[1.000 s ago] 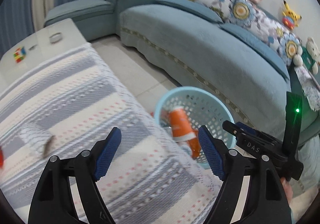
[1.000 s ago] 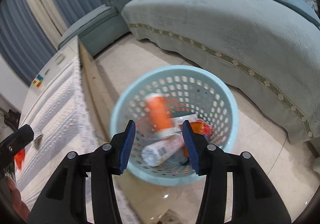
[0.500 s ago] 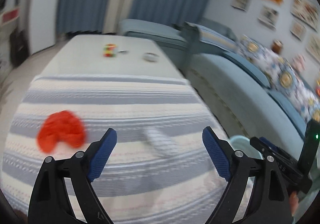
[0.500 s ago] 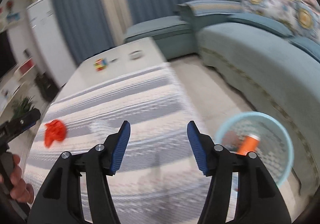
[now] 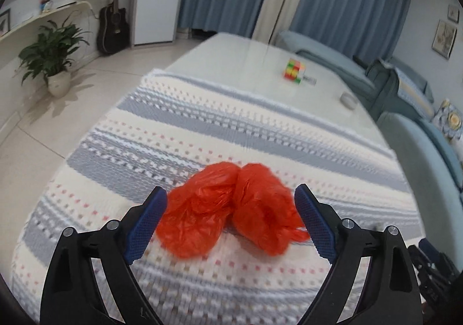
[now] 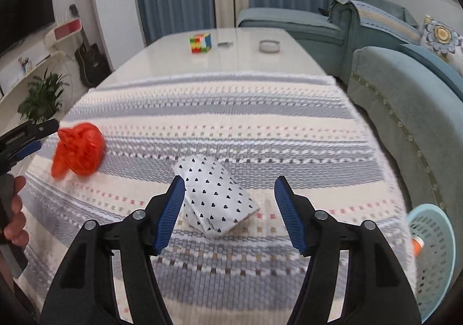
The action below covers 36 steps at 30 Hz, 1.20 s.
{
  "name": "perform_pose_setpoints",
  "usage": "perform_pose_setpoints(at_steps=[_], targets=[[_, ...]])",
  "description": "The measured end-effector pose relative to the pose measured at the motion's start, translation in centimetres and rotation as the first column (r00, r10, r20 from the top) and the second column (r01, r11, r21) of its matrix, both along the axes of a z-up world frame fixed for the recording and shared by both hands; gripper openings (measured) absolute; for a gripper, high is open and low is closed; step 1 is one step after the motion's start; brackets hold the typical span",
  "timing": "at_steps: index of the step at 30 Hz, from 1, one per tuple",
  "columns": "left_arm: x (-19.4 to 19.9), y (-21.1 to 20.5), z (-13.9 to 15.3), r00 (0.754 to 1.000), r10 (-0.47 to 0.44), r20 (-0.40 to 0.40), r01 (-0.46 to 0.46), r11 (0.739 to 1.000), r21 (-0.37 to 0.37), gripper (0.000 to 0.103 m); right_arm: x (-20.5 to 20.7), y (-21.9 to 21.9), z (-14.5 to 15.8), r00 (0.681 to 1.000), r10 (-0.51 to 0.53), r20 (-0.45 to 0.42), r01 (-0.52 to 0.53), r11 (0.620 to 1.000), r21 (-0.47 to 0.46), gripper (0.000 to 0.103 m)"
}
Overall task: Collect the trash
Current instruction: 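Grasp the red plastic bag with the left tool while the right tool grasps the dotted paper, then carry red bag and dotted paper over the basket and open both tools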
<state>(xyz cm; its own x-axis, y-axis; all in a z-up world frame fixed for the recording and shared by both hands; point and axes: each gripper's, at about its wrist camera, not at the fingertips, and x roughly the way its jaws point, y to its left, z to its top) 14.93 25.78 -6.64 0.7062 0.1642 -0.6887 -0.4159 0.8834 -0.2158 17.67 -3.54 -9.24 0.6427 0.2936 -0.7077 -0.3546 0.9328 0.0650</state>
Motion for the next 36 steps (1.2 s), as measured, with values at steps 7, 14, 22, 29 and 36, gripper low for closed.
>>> perform_pose_setpoints(at_steps=[7, 14, 22, 29, 36], targets=[[2.1, -0.3, -2.9, 0.998, -0.030, -0.057, 0.030, 1.000, 0.002, 0.087, 1.0, 1.1, -1.6, 0.999, 0.020, -0.033, -0.021, 0.999, -0.042, 0.064], [2.5, -0.9, -3.3, 0.997, -0.041, -0.070, 0.045, 0.998, 0.052, 0.066, 1.8, 2.3, -2.9, 0.995, 0.040, -0.095, -0.049, 0.994, -0.099, 0.061], [2.0, -1.8, -2.7, 0.996, -0.082, -0.025, 0.084, 0.992, 0.093, 0.030, 0.9, 2.5, -2.6, 0.999, 0.041, -0.034, -0.044, 0.993, -0.110, 0.013], [0.3, -6.2, -0.7, 0.975, -0.222, 0.030, 0.220, 0.973, 0.065, 0.027, -0.8, -1.4, 0.0, 0.999, -0.025, 0.043, 0.024, 0.999, 0.036, 0.011], [-0.2, -15.4, 4.7, 0.903, -0.412, 0.121, 0.403, 0.911, 0.090, 0.027, -4.4, -10.4, 6.4, 0.967, -0.205, 0.155, 0.190, 0.976, 0.108, 0.011]])
